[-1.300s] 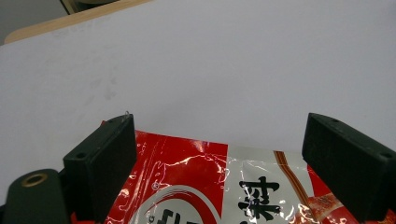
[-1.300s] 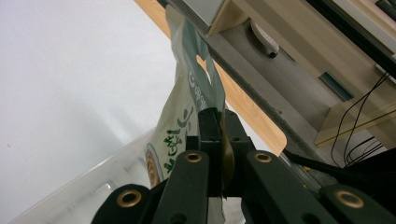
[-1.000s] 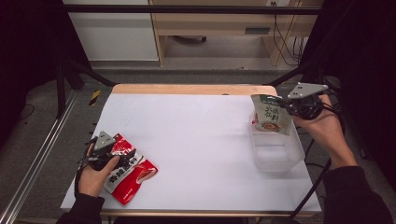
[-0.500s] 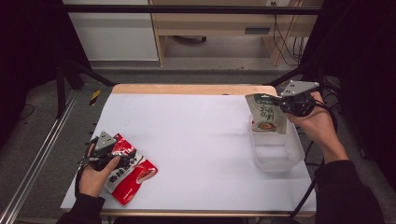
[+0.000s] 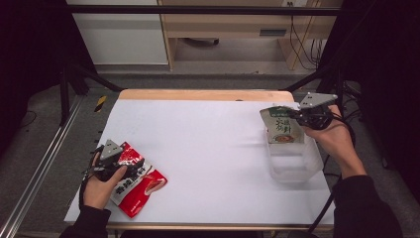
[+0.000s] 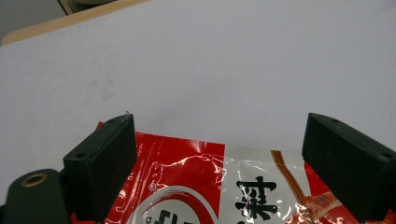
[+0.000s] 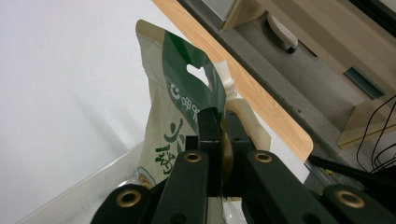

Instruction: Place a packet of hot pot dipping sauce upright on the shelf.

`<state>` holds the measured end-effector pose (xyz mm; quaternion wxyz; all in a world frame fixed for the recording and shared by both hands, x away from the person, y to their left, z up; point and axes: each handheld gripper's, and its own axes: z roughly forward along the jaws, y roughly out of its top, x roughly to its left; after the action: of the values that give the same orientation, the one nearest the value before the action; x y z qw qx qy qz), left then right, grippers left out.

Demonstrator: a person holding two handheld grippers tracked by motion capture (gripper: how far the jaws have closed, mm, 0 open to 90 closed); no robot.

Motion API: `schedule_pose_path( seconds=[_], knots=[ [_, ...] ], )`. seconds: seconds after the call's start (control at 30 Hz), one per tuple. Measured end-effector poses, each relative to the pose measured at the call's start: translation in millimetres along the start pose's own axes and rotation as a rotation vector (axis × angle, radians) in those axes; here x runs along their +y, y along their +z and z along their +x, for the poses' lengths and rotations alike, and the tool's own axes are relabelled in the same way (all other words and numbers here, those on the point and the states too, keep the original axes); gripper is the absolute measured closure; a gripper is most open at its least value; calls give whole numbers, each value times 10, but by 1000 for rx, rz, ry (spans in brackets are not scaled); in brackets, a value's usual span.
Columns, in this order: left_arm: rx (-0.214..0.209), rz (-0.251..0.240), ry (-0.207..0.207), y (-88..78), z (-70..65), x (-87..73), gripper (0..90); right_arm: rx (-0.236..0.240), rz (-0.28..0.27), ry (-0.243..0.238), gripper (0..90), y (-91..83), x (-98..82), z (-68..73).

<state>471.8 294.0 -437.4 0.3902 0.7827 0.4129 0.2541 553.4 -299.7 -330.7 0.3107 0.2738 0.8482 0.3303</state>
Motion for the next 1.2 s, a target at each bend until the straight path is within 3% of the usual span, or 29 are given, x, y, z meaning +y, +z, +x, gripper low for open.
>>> schedule_pose_path(
  seconds=[0.33, 0.97, 1.2],
  knots=[
    [-1, -1, -1, -3, 8, 0, 102, -3, -7, 52, 895, -20, -132, -26],
    [-8, 0, 4, -2, 4, 4, 102, -14, 24, 97, 879, -71, -220, -66],
    [-10, 2, 4, 0, 6, 2, 102, -29, 51, 130, 864, -134, -355, -104]
  ],
)
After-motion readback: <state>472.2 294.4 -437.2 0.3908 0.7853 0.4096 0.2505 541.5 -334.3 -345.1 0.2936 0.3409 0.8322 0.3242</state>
